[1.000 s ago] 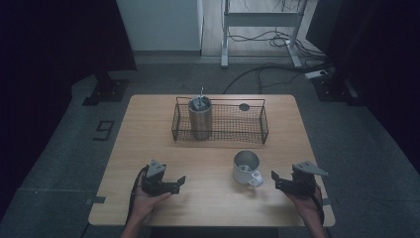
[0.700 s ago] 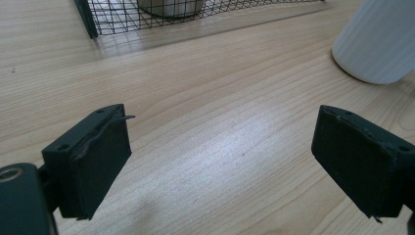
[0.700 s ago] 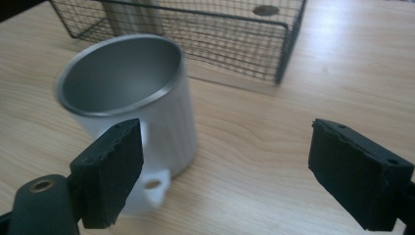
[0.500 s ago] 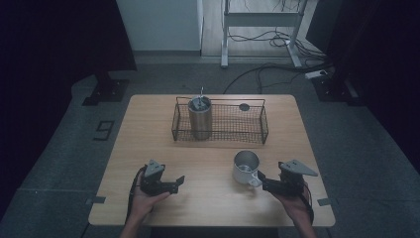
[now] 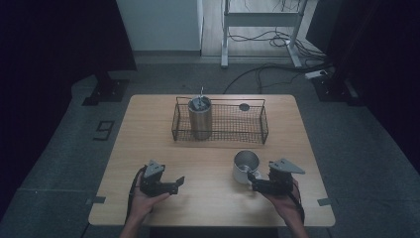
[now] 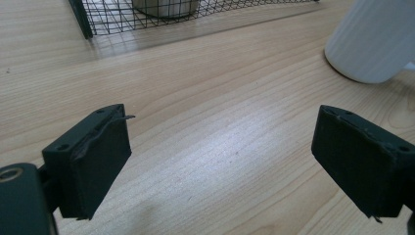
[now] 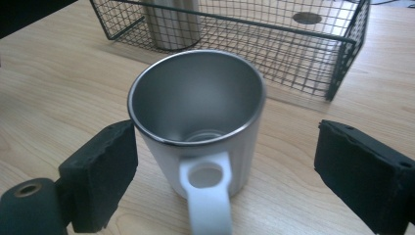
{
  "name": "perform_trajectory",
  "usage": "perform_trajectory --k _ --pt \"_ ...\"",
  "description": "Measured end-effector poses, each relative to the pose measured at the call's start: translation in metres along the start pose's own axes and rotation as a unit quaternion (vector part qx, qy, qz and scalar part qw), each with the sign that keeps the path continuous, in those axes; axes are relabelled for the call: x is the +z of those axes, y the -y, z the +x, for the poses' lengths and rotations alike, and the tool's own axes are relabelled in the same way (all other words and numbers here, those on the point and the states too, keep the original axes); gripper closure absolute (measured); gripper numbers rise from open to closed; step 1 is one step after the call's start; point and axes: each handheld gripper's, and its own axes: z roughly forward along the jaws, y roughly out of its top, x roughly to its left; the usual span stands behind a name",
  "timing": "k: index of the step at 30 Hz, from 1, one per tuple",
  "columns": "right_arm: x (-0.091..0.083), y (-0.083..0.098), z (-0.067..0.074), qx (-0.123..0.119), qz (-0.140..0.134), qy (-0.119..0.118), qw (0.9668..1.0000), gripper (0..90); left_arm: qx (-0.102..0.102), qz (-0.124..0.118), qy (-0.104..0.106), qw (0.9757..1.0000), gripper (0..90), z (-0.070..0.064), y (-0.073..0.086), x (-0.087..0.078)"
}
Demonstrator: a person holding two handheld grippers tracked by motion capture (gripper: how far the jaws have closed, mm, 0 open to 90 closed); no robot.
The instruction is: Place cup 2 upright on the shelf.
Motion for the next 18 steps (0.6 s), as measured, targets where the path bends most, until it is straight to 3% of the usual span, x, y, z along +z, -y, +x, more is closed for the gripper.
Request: perform_trajectory --k 5,18 --pt "0.009 -0.002 0.005 -0.002 0.006 -0.008 0.9999 6.5 -0.001 0.003 -0.001 1.0000 7.5 -0.001 0.001 0.000" --pt "0.035 -0.005 0.016 -0.019 0.037 -0.003 0.9991 0.0 -0.007 0.001 -0.008 0.9999 7.5 0.003 0.003 -0.001"
